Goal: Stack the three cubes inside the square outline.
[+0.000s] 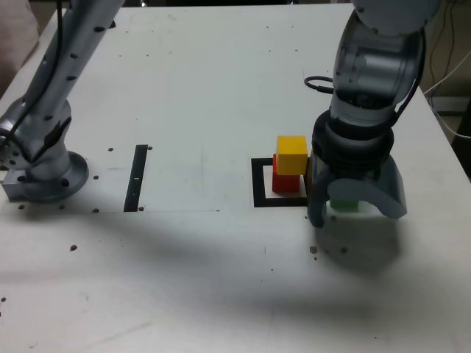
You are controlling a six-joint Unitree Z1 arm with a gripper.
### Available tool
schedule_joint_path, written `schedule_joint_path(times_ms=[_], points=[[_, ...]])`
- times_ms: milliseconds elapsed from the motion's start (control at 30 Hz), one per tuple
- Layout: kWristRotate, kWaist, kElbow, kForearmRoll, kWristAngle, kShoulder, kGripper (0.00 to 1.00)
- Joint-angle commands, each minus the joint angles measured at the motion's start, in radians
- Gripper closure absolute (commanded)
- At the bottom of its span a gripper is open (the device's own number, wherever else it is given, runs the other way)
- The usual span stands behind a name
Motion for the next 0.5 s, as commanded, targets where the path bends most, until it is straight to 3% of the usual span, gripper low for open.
schedule_joint_path(times_ms=[0,467], points=[[-0.008,0.004,0.007,0.002,0.013,-0.003,0.06],[-0.036,0.008,0.015,-0.015,0.074,-0.003,0.07]])
